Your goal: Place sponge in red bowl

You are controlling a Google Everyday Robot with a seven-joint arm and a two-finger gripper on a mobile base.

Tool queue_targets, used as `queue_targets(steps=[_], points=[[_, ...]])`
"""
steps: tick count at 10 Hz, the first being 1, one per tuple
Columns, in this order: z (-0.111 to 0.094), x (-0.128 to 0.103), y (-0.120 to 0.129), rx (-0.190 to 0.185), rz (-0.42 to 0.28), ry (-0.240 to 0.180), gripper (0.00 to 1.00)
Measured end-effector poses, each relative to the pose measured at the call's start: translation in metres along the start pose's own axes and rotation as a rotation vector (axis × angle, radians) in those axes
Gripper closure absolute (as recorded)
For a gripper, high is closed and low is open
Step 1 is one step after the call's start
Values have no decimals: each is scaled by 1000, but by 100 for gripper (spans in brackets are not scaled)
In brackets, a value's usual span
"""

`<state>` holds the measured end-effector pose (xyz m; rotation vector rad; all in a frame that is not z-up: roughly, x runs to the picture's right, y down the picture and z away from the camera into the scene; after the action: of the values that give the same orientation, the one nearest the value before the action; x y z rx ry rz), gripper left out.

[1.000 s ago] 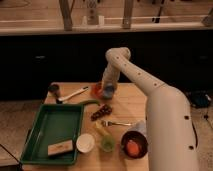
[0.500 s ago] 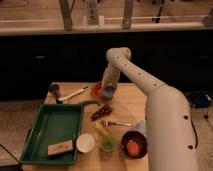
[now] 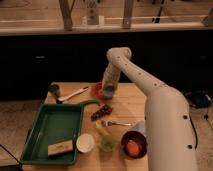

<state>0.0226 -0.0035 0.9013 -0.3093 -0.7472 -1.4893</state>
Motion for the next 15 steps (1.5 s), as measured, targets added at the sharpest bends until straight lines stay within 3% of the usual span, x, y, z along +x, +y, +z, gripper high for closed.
queue_targets(steps=[3,4,15], points=[[1,7,-8,7,-19,14,25],[1,10,-10,8,-23,18,21],[-5,16,-5,18,-33,27,20]])
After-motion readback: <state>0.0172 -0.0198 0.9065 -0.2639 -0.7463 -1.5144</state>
